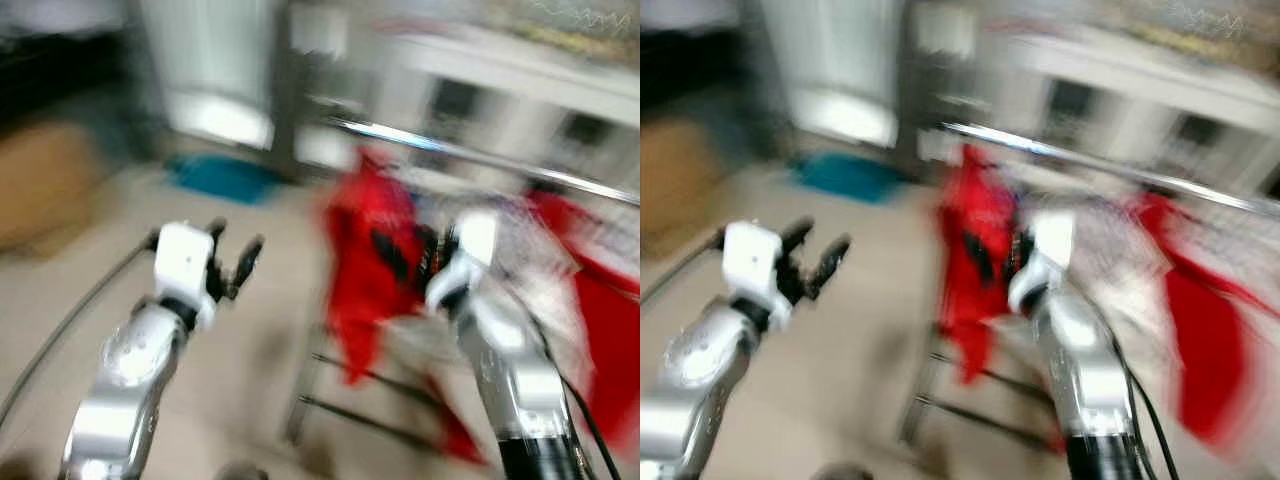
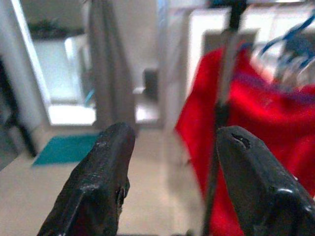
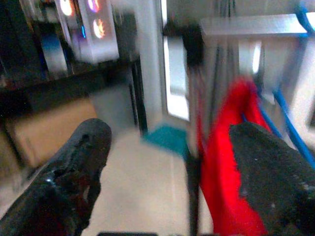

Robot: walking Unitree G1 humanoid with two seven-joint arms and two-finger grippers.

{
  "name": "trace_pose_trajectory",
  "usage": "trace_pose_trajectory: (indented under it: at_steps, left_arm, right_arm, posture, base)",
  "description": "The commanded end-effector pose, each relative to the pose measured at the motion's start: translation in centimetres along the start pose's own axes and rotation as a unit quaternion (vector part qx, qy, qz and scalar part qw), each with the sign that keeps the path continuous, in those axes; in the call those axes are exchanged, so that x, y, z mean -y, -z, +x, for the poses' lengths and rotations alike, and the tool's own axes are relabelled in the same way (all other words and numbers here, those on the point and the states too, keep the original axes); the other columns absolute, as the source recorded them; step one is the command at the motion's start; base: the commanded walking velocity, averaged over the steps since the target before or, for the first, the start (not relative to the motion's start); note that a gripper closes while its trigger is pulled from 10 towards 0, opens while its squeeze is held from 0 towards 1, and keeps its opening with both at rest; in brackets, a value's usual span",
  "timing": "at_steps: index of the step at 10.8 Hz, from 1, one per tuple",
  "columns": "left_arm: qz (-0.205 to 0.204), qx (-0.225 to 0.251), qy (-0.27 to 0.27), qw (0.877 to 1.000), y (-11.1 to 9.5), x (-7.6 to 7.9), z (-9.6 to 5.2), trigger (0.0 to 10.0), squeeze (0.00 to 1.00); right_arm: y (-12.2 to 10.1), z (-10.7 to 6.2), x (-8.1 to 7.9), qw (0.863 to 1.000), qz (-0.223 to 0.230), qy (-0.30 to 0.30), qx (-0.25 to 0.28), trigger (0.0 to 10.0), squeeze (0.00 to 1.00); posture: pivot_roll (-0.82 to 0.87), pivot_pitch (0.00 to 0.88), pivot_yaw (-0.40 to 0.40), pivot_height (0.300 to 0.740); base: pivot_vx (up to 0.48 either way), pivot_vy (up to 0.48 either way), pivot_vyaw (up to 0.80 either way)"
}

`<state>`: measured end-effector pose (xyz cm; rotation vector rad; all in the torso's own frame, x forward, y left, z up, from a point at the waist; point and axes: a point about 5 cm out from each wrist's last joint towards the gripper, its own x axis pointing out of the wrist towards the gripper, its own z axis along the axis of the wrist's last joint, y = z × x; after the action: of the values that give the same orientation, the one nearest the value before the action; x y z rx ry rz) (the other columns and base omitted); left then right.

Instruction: Hang hanger

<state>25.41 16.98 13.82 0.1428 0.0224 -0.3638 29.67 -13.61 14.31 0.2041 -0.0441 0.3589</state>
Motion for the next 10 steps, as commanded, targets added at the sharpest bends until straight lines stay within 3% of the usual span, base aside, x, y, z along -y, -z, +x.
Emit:
trace_pose_trajectory:
  at_steps: [1,3,4,7,8,9,10]
  left_arm:
    - [0.011,0.006,0.008,1.0,-0.5,0.0,0.4,10.0,0.0]
    - [0.013,-0.006,0.04,0.999,-0.2,0.7,0.7,10.0,0.0]
    - [0.019,-0.006,0.081,0.997,-0.1,1.5,0.7,10.0,0.0]
    - [0.005,-0.016,0.13,0.991,0.0,1.8,0.5,10.0,0.0]
    - [-0.017,-0.018,0.165,0.986,-0.2,2.1,0.4,10.0,0.25]
    - [-0.027,-0.018,0.193,0.981,-0.4,2.4,0.3,10.0,1.0]
    - [-0.034,-0.023,0.22,0.975,-0.6,2.6,0.2,10.0,1.0]
  right_arm:
    - [-0.4,0.0,0.9,1.0,-0.013,0.025,0.014,10.0,1.0]
    - [-1.8,0.0,1.6,0.998,-0.022,0.039,0.045,10.0,1.0]
    - [-2.1,0.0,2.8,0.995,-0.042,0.081,0.037,10.0,1.0]
    - [-2.3,-0.8,4.0,0.998,-0.043,0.042,0.018,10.0,1.0]
    - [-2.5,-1.1,4.7,0.999,-0.041,0.031,0.005,10.0,1.0]
    - [-2.4,-1.4,4.8,0.998,-0.055,0.007,-0.02,10.0,1.0]
    - [-2.3,-1.9,5.0,0.996,-0.056,-0.034,-0.053,10.0,1.0]
  posture:
    - [0.14,0.0,-0.088,0.74]
    - [0.14,0.0,-0.088,0.74]
    - [0.13,0.0,-0.087,0.74]
    - [0.12,0.0,-0.09,0.74]
    - [0.12,0.0,-0.09,0.74]
    - [0.12,0.0,-0.093,0.74]
    - [0.12,0.0,-0.096,0.74]
  base:
    - [0.398,0.0,0.0]
    - [0.186,0.0,0.0]
    - [0.0,0.0,0.0]
    - [0.0,0.0,0.0]
    - [0.0,0.0,0.0]
    - [0.0,0.0,0.0]
    - [0.0,0.0,0.0]
